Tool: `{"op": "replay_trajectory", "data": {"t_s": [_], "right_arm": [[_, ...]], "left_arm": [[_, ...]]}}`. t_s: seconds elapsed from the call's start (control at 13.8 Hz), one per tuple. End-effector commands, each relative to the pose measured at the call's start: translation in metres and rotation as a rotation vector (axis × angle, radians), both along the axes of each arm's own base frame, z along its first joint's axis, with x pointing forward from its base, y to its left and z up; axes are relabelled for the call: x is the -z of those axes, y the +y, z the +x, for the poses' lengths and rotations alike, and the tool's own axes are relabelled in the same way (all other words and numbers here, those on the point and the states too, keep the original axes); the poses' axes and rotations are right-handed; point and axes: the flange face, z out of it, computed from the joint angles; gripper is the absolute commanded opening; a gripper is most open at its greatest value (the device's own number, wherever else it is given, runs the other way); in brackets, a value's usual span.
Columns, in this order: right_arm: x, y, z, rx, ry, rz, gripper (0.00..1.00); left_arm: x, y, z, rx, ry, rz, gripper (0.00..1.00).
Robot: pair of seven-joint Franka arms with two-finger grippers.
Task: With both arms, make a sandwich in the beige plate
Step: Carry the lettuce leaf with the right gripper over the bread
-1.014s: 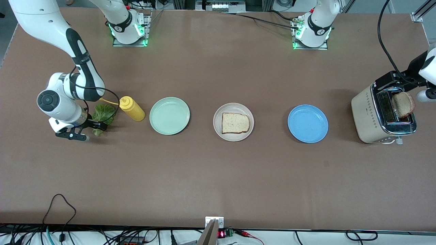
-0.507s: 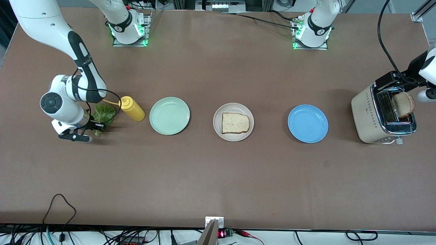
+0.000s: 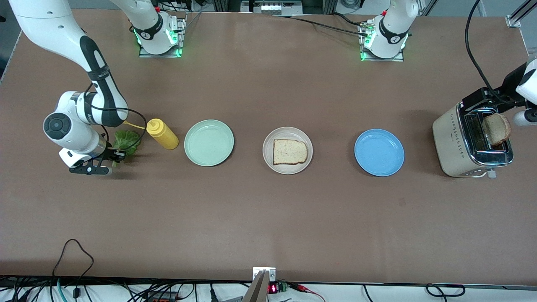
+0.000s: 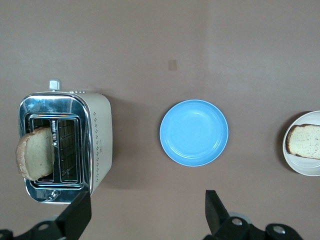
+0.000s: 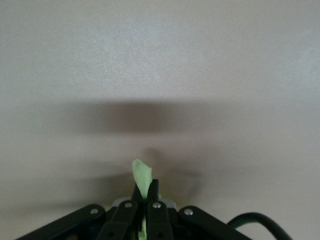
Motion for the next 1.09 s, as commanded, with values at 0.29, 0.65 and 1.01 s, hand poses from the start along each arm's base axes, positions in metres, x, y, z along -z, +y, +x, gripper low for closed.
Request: {"op": "replay_trajectory", "data": {"t_s": [0.29, 0.65, 1.01], "right_arm": [[-0.125, -0.049, -0.023, -0.125, 0.105, 0.065, 0.0], [-0.251, -0.04, -0.01, -0.072, 0.249, 0.184, 0.0], [-0.296, 0.104, 0.0, 0.1, 0.252, 0.171, 0.0]], "left_arm": [[-0.002, 0.004, 0.001, 0.004, -0.012, -0.022, 1.0], [-0.002, 0.004, 0.001, 0.004, -0.012, -0.022, 1.0], [0.001, 0.009, 0.005, -0.004, -0.021, -0.022, 1.0]]}}
